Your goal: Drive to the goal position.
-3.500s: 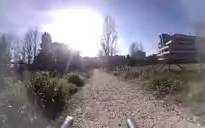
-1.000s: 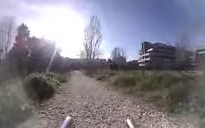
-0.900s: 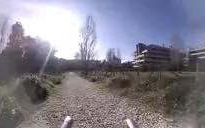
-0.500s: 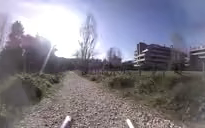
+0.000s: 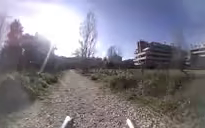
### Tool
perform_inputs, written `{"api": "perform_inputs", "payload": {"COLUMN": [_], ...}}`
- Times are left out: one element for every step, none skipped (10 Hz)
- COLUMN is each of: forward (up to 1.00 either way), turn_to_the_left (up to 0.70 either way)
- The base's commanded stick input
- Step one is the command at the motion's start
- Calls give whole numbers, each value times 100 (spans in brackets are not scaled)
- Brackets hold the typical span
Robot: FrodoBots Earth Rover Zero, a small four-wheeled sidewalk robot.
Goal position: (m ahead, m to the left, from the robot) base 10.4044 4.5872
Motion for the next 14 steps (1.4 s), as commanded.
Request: {"api": "perform_inputs", "payload": {"forward": [50, 50, 50, 50, 50, 50, 50, 50, 50, 50, 50, 50, 50, 50], "turn_to_the_left": [48, 50, 21, 0, 0, 0, 0, 0, 0, 0, 0, 0, 0, 0]}}
